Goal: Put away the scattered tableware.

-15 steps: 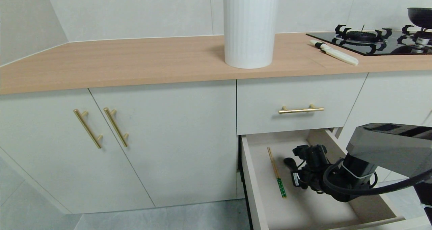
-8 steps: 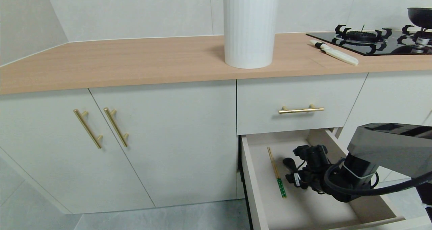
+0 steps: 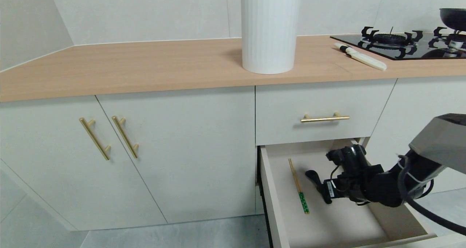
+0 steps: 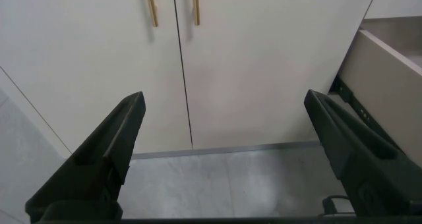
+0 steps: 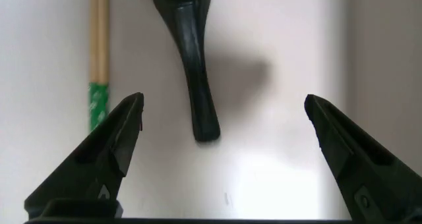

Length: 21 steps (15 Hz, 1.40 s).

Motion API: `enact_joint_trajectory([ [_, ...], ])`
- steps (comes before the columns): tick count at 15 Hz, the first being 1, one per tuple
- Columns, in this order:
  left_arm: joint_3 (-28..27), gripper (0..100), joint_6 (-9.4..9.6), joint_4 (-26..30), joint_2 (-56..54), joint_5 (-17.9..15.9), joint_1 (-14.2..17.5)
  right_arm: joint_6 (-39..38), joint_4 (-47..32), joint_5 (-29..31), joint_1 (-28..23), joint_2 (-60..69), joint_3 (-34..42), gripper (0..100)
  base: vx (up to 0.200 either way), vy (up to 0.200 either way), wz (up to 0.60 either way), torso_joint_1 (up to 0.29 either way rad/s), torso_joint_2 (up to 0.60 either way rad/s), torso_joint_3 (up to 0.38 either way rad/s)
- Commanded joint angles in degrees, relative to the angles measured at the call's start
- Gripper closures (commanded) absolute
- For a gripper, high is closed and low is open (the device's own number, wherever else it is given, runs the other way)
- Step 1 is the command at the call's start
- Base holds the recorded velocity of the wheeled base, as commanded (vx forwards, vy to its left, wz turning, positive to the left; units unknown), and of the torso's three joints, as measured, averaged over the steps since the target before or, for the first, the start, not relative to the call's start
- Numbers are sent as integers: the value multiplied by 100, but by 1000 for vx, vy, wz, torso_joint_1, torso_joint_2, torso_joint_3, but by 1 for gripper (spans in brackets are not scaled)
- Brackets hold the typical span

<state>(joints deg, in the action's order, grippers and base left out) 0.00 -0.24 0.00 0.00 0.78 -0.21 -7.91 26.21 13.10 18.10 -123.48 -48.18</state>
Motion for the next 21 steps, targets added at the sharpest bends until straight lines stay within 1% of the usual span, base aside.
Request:
enact_joint_trajectory([
  [1, 0, 0, -2, 0, 0, 1, -6, -26, -925, -449, 62, 1028, -51, 0, 0, 0, 0, 0, 0, 0],
  [2, 0, 0, -2, 0, 0, 1, -6, -35, -1276, -651, 141, 1318, -69, 0, 0, 0, 0, 0, 0, 0],
  [5, 0, 0, -2, 0, 0, 1, 3, -97, -1575, -686, 334, 1696, -95, 0, 0, 0, 0, 0, 0, 0],
  [11, 0, 0, -2, 0, 0, 1, 3, -97, -2067, -704, 422, 2135, -104, 0, -200, 0, 0, 2, 3, 3],
  [14, 0, 0, -2, 0, 0, 1, 3, -70, -2340, -713, 554, 2381, -87, 0, 0, 0, 0, 0, 0, 0],
  [18, 0, 0, -2, 0, 0, 1, 3, 0, -3183, -713, 897, 2794, -113, 0, 0, 0, 0, 0, 0, 0],
  [21, 0, 0, -2, 0, 0, 1, -6, 220, -3869, -713, 1222, 3102, -113, 0, 0, 0, 0, 0, 0, 0],
])
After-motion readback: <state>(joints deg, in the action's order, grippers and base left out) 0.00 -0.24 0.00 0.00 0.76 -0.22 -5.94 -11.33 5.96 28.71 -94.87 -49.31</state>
